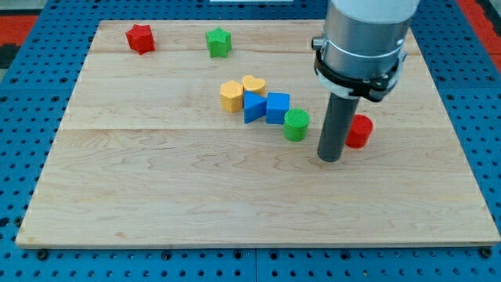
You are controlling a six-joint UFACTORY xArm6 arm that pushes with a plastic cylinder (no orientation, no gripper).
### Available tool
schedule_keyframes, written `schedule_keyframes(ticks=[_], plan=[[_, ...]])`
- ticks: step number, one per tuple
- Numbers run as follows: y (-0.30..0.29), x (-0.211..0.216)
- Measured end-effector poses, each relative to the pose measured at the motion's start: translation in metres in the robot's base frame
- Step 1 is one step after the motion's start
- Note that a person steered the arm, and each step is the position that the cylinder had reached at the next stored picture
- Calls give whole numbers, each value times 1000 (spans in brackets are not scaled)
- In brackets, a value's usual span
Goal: Adjust the red circle diagonally on the top right side of the green circle
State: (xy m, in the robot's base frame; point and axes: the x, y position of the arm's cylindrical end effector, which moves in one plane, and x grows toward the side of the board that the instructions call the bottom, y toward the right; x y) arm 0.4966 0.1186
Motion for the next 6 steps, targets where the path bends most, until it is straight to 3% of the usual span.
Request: schedule_keyframes(ticks=[1,3,4,5,6], plan=[[55,-28],[94,-139],[95,-79],[15,-48],[-1,-94]])
